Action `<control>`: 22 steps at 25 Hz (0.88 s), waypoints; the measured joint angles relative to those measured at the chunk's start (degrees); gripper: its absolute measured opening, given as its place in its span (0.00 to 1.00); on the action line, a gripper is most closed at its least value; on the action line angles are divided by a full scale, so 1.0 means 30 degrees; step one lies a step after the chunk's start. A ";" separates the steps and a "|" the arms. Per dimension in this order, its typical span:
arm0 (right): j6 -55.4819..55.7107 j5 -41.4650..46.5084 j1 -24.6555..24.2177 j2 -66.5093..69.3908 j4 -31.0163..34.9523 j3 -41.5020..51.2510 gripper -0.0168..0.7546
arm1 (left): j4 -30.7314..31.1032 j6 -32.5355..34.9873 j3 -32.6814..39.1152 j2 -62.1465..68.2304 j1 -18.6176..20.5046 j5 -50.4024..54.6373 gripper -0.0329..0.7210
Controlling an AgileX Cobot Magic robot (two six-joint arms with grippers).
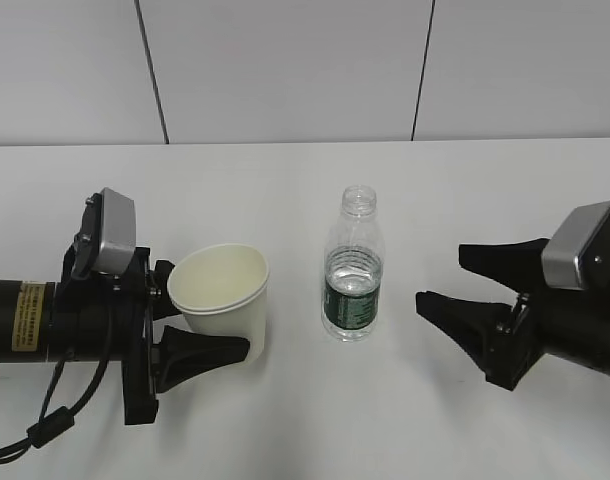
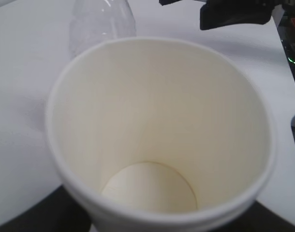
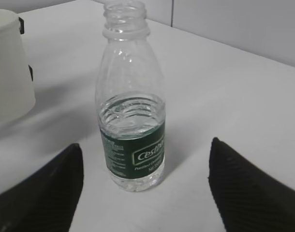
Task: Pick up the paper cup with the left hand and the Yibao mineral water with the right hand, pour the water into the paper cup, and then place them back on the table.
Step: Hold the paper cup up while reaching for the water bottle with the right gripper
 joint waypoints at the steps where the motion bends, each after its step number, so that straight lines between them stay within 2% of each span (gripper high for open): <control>1: 0.0000 0.0000 0.0000 0.0280 -0.0305 -0.0247 0.79 | 0.0000 0.0000 0.0000 0.0000 0.0000 0.0000 0.62; 22: 0.0460 -0.0072 0.0000 0.4882 -0.2848 -0.4789 0.79 | -0.0132 0.0498 0.0000 0.0000 0.0000 0.0099 0.62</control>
